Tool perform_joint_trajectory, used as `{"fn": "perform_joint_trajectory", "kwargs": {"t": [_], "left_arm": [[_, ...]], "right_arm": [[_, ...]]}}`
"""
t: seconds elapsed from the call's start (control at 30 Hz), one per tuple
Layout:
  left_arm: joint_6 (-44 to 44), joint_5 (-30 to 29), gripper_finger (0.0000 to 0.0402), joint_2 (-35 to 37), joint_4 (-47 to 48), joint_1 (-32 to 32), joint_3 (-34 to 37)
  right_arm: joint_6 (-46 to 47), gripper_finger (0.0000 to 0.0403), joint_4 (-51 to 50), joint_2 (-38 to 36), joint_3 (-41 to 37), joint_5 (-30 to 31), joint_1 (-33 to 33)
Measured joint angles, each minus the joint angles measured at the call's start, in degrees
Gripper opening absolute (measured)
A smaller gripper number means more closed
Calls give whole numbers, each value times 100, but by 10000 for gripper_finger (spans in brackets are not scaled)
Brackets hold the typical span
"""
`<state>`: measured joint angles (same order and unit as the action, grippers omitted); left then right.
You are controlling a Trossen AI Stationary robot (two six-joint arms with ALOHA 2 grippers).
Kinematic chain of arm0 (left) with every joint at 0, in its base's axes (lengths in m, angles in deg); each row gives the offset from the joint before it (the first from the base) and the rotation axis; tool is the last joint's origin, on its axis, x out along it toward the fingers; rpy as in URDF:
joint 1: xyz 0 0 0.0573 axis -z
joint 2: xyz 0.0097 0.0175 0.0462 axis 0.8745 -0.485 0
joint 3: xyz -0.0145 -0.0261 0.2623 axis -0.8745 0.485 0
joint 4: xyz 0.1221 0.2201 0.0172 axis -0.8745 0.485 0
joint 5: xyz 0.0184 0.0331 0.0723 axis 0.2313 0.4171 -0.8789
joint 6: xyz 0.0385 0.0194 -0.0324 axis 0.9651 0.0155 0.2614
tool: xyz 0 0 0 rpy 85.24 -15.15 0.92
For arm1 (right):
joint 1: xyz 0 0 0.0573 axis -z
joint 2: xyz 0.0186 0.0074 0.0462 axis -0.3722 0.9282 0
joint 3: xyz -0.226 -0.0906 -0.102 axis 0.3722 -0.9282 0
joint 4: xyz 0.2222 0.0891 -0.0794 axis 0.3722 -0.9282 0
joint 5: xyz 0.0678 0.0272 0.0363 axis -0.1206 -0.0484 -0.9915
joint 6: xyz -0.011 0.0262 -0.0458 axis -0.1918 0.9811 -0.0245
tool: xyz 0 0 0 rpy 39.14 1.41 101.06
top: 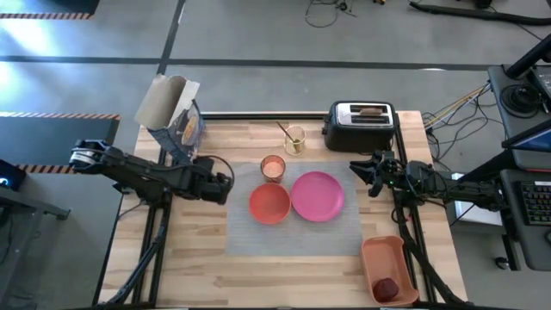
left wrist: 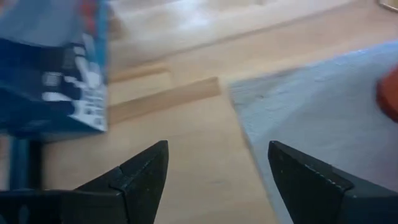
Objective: Arrange a breakfast setting
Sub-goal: Pour the cereal from the blue cereal box into the orange bowl on the gray tablemat
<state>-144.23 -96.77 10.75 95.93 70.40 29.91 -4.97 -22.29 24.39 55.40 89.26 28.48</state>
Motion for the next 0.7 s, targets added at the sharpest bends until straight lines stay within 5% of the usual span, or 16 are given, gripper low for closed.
{"fn": "perform_joint_trajectory", "kwargs": {"t": [0.27,0.7], "left_arm": [[-937,13,260,35,1811,49,-493],[-2473,897,260,195,3252,156,-677]], "right_arm": [[0,91,0,0,0,-1,0],[0,91,0,0,0,0,0]]}}
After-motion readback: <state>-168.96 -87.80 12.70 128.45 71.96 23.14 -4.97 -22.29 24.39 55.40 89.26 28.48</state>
